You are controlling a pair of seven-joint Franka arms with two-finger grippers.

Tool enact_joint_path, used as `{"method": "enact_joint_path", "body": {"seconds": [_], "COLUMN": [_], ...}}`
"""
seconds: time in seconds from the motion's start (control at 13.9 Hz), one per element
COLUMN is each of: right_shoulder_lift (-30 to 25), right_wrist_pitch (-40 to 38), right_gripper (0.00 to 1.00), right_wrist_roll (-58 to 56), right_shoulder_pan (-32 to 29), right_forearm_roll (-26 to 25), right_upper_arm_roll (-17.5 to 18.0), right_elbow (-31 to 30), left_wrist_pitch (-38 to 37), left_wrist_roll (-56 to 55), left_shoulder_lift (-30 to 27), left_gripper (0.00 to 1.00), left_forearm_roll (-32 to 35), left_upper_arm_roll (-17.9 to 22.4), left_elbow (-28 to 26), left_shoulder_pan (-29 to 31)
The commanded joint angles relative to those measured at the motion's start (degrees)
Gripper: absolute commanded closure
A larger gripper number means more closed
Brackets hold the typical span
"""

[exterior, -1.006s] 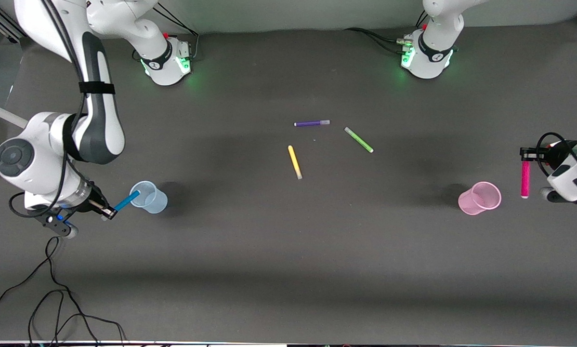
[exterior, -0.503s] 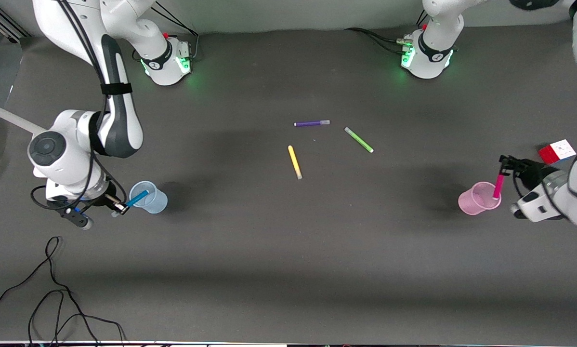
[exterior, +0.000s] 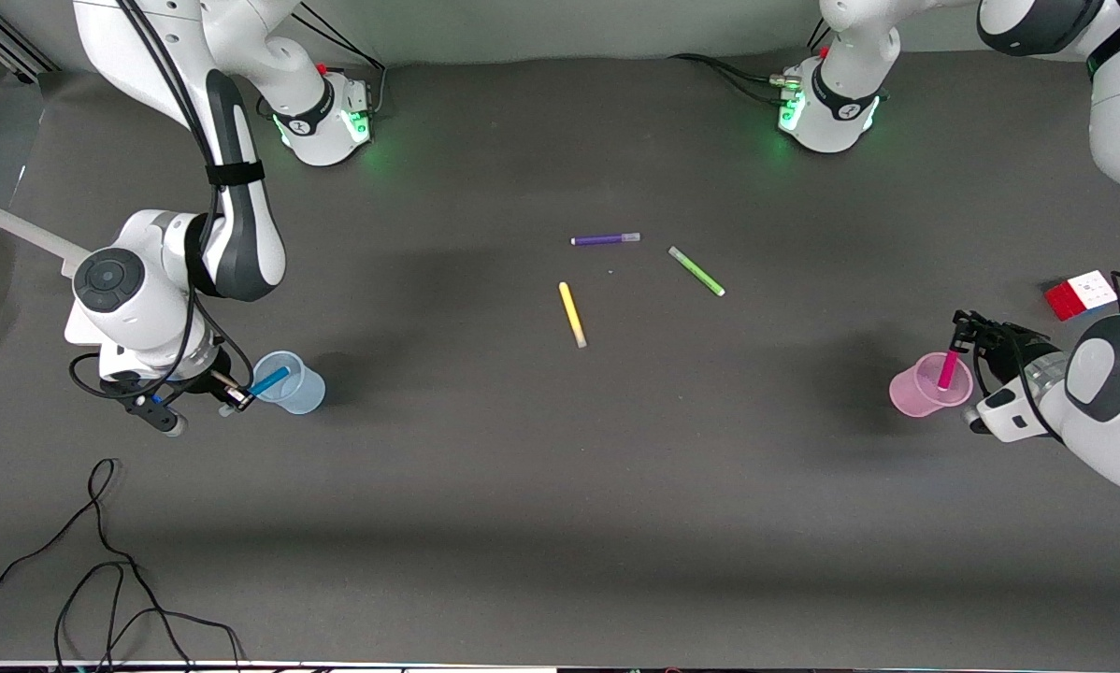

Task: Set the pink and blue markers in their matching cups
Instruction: 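Drop the blue marker into the clear cup while the left gripper drops pink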

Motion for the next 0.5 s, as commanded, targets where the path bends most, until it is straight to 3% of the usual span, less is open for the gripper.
{"method": "enact_joint_path", "body": {"seconds": [0.0,0.43], "right_shoulder_lift": [-1.3,-2.2], "right_wrist_pitch": [-0.3,-14.9], "right_gripper": [0.0,0.0], "right_wrist_roll": [0.9,-0.7], "right_shoulder_pan": [1.3,1.3], "right_forearm_roll": [-1.1,-1.2], "right_upper_arm_roll": [-1.2,-3.6], "right_elbow": [-0.7,6.8], "left_wrist_pitch": [-2.3,-2.6], "left_wrist_roll": [0.2,-0.1], "left_shoulder_lift": [1.4,4.3], "left_gripper": [1.0,1.0], "left_forearm_roll": [2.4,4.3], "left_upper_arm_roll": [0.2,0.6], "left_elbow": [2.2,2.3], "left_shoulder_pan": [-1.4,-2.6]}}
